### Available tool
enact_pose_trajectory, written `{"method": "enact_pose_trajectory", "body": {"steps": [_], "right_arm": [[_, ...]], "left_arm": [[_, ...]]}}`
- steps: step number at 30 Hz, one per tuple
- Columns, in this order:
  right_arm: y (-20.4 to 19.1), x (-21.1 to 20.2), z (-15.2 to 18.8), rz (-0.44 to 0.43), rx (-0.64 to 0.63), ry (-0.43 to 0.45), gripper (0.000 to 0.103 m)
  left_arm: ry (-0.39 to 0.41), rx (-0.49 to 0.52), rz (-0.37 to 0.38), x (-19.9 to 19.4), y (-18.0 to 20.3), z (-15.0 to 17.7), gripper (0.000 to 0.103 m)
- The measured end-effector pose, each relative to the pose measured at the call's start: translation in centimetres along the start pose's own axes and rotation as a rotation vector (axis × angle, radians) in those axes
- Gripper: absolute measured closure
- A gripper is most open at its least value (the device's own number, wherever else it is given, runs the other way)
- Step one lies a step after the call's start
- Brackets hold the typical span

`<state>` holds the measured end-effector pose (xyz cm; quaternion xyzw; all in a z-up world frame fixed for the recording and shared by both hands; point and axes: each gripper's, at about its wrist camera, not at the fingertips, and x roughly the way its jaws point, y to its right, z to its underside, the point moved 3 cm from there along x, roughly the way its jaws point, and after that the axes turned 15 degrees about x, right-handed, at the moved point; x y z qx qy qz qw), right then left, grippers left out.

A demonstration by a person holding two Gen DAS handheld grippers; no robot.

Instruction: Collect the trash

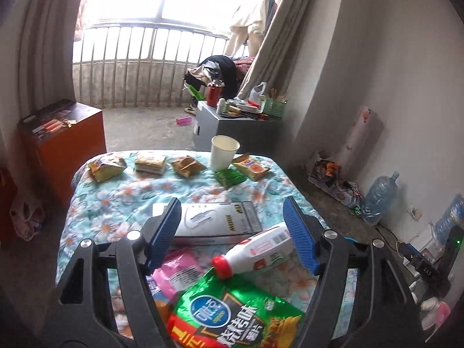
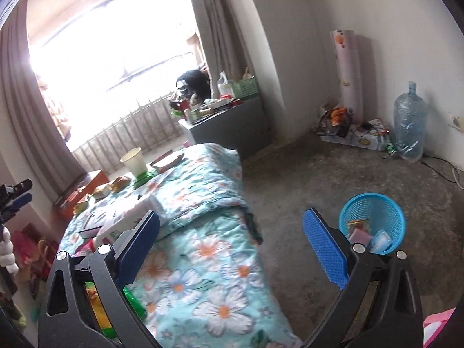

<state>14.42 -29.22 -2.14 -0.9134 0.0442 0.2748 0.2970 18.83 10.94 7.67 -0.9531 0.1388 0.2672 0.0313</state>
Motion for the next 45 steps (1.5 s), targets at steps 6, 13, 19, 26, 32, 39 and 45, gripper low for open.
{"method": "enact_pose_trajectory", "body": {"steps": [6,13,19,26,32,39,45], "right_arm": [[-3.4,1.5,2.2,-0.098,0.038,-0.125,0.007],[-6.3,5.1,4.1,-0.241,0.170,-0.321,0.007],[-9.8,10.6,6.8,-0.321,0.310,-0.516,0.007],[-12.1,16.7,9.1,-0.298,0.469,-0.633,0.010],[-12.1,20.7,10.5,-0.230,0.602,-0.670,0.018],[-11.4,22.3,10.7,-0.200,0.681,-0.630,0.045],[-9.1,21.5,9.5,-0.258,0.725,-0.633,0.051]], "left_arm": [[-0.027,-0.060,-0.021,-1.1,-2.8,3.8,0.032],[-0.058,-0.095,-0.023,-0.9,-4.7,6.8,0.030],[-0.077,-0.111,-0.011,-0.5,-5.5,8.3,0.029],[-0.096,-0.131,-0.001,-0.1,-6.6,10.2,0.029],[-0.118,-0.165,0.017,0.5,-7.9,11.2,0.029],[-0.119,-0.169,0.019,0.4,-8.5,11.4,0.029],[-0.122,-0.164,0.017,0.4,-8.6,11.4,0.029]]}}
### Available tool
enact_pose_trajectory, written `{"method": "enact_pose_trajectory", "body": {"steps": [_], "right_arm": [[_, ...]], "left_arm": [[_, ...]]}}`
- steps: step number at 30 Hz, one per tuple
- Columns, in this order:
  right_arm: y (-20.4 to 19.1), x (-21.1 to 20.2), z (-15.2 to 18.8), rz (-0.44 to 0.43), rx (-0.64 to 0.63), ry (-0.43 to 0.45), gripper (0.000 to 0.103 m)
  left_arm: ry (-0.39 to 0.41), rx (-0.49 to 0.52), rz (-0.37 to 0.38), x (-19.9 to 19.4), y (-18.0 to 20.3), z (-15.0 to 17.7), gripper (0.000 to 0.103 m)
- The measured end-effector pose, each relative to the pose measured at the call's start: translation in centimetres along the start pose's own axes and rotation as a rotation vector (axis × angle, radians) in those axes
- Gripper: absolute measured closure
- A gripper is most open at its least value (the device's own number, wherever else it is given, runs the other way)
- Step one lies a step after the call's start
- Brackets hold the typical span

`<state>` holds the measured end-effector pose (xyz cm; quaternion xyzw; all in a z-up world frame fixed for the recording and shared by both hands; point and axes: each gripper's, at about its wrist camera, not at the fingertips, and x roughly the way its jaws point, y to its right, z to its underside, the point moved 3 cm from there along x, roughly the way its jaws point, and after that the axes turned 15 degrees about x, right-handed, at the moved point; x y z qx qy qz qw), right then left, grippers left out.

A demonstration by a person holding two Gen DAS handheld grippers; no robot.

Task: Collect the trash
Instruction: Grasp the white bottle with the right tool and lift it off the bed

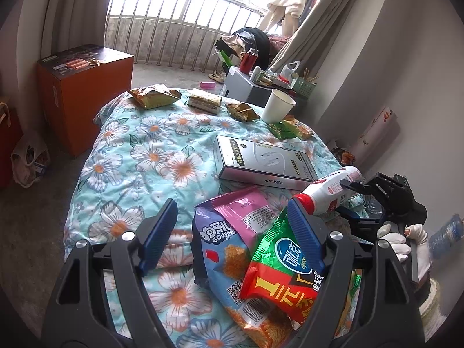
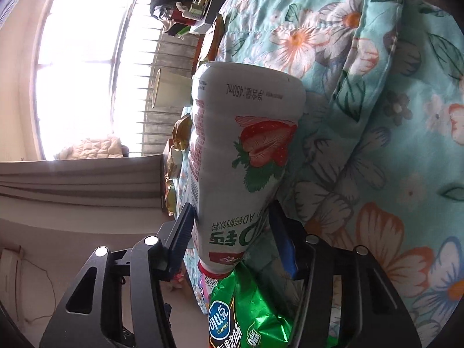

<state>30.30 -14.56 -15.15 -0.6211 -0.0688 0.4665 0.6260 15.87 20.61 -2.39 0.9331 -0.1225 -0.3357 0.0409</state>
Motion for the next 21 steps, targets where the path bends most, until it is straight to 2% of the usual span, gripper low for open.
{"method": "enact_pose_trajectory", "body": {"steps": [6,12,15,18,21], "right_arm": [[0.1,-5.4,-1.9,-0.065,-0.019,-0.023,0.053],[-1.4,-14.5,-0.4,-0.077,-0.192,-0.034,0.053],[-2.0,-18.5,1.4,-0.034,-0.282,-0.053,0.053],[-2.3,-21.6,3.3,0.047,-0.376,-0.097,0.053],[-2.0,-22.5,3.7,0.107,-0.412,-0.153,0.053]], "left_arm": [[0.009,0.030,0.012,-0.3,1.0,-0.6,0.029],[0.024,0.055,0.036,-0.2,2.3,-1.5,0.029],[0.025,0.065,0.053,0.2,2.9,-1.8,0.029],[0.016,0.077,0.066,0.8,3.4,-1.9,0.029],[0.006,0.080,0.076,1.5,3.7,-1.9,0.029]]}}
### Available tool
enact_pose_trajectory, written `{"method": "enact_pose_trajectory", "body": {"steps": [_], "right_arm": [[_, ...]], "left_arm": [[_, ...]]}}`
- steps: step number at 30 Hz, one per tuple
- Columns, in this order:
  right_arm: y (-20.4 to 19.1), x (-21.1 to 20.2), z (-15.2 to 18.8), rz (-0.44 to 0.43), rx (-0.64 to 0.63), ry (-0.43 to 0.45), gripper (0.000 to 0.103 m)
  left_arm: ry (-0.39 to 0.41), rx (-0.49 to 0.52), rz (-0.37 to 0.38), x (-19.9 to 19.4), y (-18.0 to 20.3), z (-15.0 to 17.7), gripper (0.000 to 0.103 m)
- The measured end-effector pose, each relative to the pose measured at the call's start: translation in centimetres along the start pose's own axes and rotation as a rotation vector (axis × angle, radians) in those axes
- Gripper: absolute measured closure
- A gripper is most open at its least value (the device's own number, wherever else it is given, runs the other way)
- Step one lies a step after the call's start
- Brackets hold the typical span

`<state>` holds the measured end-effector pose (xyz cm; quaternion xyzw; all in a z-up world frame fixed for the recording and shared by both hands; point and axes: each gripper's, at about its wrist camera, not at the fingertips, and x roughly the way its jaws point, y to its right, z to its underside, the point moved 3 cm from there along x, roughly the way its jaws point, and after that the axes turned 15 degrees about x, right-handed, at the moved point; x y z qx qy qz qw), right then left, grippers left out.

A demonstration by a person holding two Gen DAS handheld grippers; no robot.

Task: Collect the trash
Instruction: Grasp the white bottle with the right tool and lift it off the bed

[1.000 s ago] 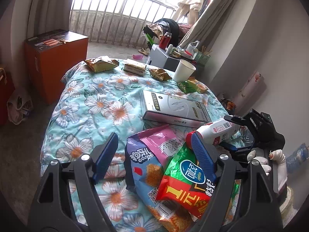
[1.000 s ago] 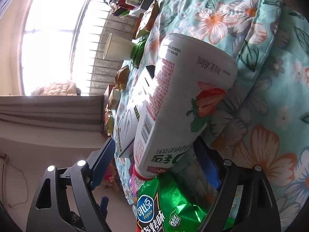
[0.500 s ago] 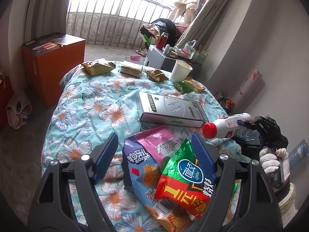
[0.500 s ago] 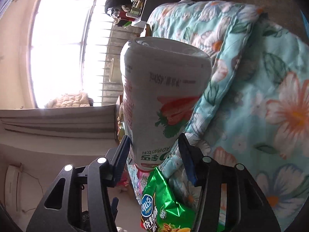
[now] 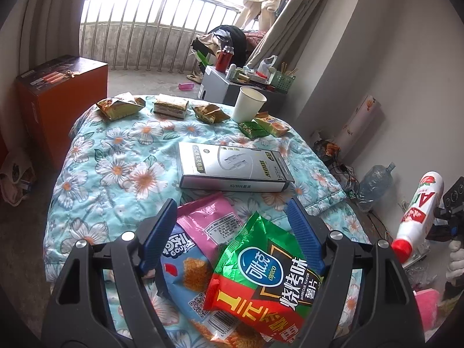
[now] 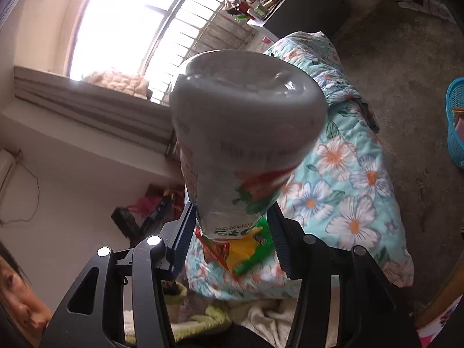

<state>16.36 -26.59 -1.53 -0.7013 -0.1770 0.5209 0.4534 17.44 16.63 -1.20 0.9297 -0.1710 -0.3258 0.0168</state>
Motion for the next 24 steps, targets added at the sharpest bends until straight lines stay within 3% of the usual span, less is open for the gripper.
{"method": "enact_pose_trajectory", "body": {"steps": [6,10,16,19,22,24], "right_arm": [[3.0,5.8,-2.7,0.129,0.025,-0.035,0.058],[3.8,10.9,-5.0,0.240,0.007,-0.026,0.060],[3.3,13.2,-4.7,0.243,-0.059,-0.041,0.058],[2.9,12.4,-4.5,0.228,-0.062,-0.022,0.044],[3.3,11.2,-4.3,0.193,-0.047,-0.005,0.041],[3.7,10.8,-4.2,0.184,-0.039,0.004,0.039]], "left_arm": [[-0.002,-0.007,-0.002,0.7,0.4,-0.2,0.029],[-0.017,0.068,-0.014,1.2,0.5,-1.8,0.029],[-0.115,0.301,0.059,5.6,1.7,-5.1,0.020],[-0.174,0.362,0.096,9.3,2.1,-6.4,0.020],[-0.224,0.432,0.167,12.9,3.1,-7.5,0.020],[-0.260,0.533,0.206,14.9,4.2,-7.8,0.020]]}}
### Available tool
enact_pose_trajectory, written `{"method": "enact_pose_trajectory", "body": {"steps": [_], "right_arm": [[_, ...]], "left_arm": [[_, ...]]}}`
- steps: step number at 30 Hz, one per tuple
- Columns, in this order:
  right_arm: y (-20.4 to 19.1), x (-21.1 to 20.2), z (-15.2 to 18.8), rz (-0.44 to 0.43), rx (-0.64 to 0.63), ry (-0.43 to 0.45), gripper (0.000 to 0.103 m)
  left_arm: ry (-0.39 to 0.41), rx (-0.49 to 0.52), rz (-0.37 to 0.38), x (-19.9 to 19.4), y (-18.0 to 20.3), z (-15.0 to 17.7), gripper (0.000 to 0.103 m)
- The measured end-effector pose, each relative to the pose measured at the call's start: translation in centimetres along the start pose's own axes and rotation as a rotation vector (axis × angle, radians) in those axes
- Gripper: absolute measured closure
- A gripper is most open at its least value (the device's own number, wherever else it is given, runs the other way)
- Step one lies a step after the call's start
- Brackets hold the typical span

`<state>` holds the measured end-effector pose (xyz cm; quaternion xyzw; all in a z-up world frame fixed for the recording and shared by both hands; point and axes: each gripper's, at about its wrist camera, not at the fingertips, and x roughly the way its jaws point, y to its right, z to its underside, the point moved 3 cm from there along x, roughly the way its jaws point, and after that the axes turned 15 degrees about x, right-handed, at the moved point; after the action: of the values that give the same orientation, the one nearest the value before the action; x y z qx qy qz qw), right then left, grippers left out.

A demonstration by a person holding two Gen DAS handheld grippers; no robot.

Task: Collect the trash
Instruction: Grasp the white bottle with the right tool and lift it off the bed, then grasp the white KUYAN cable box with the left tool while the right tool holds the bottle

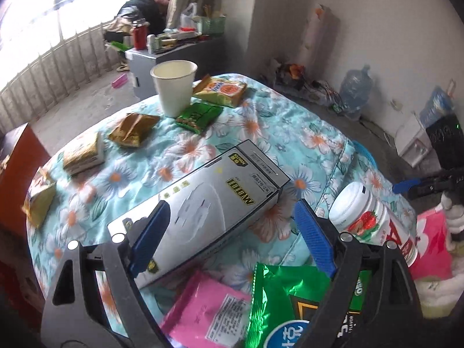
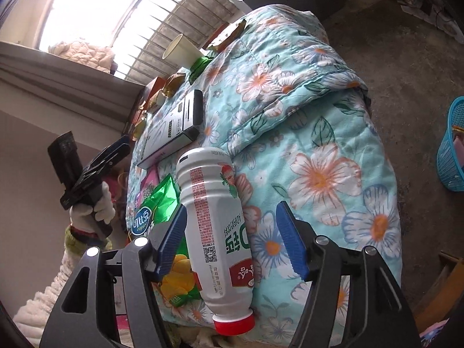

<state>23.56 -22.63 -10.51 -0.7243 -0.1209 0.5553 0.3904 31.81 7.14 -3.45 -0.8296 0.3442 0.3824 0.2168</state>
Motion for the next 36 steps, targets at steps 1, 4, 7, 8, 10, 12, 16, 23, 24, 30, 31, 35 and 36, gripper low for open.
{"method": "enact_pose_trajectory", "body": {"steps": [1,4,7,8,10,12,16,23,24,30,31,35,36], "right_arm": [[0.3,-0.3,0.1,-0.005,0.006,0.002,0.039],[1.3,-0.1,0.1,-0.009,0.031,-0.001,0.039],[2.2,0.6,-0.1,-0.009,0.055,-0.010,0.039],[2.5,0.9,-0.1,-0.010,0.060,-0.014,0.039],[2.8,1.3,-0.2,-0.011,0.066,-0.022,0.039],[2.9,1.7,-0.4,-0.012,0.066,-0.028,0.039],[2.9,2.2,-0.6,-0.018,0.062,-0.037,0.039],[2.5,2.9,-0.7,-0.028,0.053,-0.054,0.039],[2.5,3.0,-0.7,-0.028,0.055,-0.054,0.039],[1.9,3.6,-0.9,-0.046,0.052,-0.057,0.039],[1.8,3.6,-0.9,-0.048,0.051,-0.058,0.039],[1.3,3.8,-1.0,-0.057,0.045,-0.058,0.039],[1.1,3.9,-1.0,-0.059,0.044,-0.057,0.039]], "left_arm": [[-0.013,0.085,0.018,0.9,0.5,-0.6,0.020],[-0.078,0.296,0.056,3.1,2.2,-1.2,0.017],[-0.173,0.407,0.053,5.4,2.8,-1.2,0.017],[-0.196,0.421,0.063,6.1,2.8,-1.3,0.017],[-0.226,0.434,0.074,7.1,2.5,-1.4,0.017],[-0.249,0.449,0.090,7.8,2.3,-1.5,0.017],[-0.273,0.461,0.088,9.0,1.4,-2.1,0.016],[-0.323,0.467,0.148,10.5,1.0,-3.0,0.013],[-0.331,0.471,0.154,10.7,1.1,-3.1,0.013],[-0.378,0.484,0.157,12.3,1.5,-3.2,0.010],[-0.381,0.485,0.155,12.4,1.5,-3.3,0.010],[-0.389,0.481,0.137,12.5,1.6,-3.5,0.010],[-0.389,0.485,0.130,12.5,1.8,-3.5,0.010]]}}
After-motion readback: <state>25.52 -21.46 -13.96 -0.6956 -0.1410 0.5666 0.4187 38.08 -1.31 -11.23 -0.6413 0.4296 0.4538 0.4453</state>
